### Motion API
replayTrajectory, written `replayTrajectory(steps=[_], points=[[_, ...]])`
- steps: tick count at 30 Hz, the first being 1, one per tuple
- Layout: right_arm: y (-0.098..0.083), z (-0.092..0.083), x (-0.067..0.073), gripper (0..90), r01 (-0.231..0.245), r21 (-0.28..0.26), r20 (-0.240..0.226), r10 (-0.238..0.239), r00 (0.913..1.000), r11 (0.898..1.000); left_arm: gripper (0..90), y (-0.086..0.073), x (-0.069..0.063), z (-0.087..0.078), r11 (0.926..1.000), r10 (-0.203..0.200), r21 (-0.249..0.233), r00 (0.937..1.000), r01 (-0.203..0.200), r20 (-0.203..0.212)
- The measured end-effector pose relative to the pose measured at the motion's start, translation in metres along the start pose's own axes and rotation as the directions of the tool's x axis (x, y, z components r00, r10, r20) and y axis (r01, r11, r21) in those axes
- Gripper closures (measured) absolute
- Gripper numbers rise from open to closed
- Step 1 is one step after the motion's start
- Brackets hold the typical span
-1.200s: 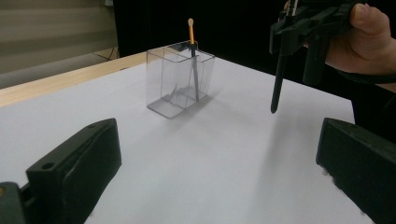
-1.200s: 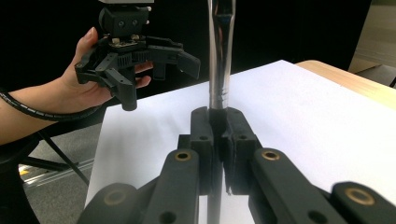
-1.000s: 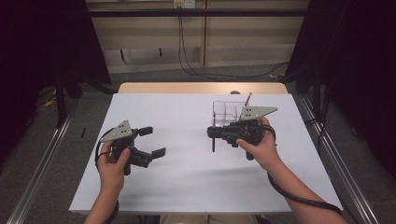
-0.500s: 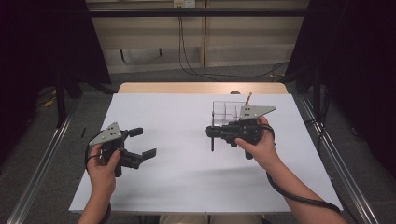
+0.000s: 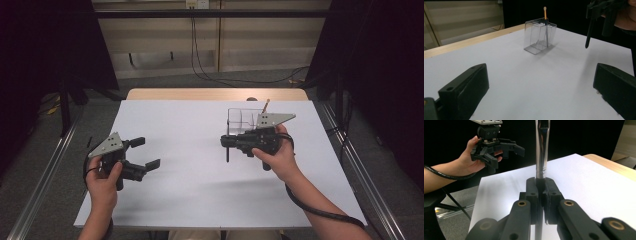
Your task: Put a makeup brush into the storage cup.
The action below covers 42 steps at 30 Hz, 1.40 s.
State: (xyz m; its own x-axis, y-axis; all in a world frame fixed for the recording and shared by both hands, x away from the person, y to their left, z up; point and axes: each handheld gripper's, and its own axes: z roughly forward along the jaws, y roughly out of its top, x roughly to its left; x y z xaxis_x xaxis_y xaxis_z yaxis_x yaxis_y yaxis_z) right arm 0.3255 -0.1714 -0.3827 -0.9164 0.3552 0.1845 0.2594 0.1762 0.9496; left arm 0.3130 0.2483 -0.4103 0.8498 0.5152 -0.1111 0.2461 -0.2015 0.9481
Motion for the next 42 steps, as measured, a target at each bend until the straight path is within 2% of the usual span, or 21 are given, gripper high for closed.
replayTrajectory(steps=[15, 25, 30, 35, 42], points=[[-0.003, -0.008, -0.001, 84.8, -0.002, 0.002, 0.019, 0.002, 0.9998, 1.000, 0.2, -0.006, 0.006, -0.011, 0.9999, 0.001, 0.017, 0.9997, 0.000, -0.023], [-0.006, -0.014, -0.001, 84.7, -0.008, 0.000, 0.034, 0.008, 0.9994, 1.000, 0.2, -0.008, 0.010, -0.016, 1.0000, 0.008, -0.001, 0.9992, -0.008, -0.039], [-0.007, -0.018, -0.001, 84.7, -0.010, -0.001, 0.047, 0.010, 0.9988, 1.000, 0.2, -0.009, 0.011, -0.017, 0.9995, 0.024, 0.019, 0.9988, -0.024, -0.042], [-0.007, -0.022, 0.000, 84.7, -0.007, -0.002, 0.054, 0.007, 0.9985, 1.000, 0.2, -0.010, 0.014, -0.018, 0.9999, 0.009, 0.007, 0.9996, -0.008, -0.026], [-0.007, -0.029, -0.002, 84.7, -0.008, -0.004, 0.075, 0.008, 0.9972, 1.000, 0.1, -0.009, 0.014, -0.017, 0.9999, 0.012, 0.010, 0.9997, -0.012, -0.020]])
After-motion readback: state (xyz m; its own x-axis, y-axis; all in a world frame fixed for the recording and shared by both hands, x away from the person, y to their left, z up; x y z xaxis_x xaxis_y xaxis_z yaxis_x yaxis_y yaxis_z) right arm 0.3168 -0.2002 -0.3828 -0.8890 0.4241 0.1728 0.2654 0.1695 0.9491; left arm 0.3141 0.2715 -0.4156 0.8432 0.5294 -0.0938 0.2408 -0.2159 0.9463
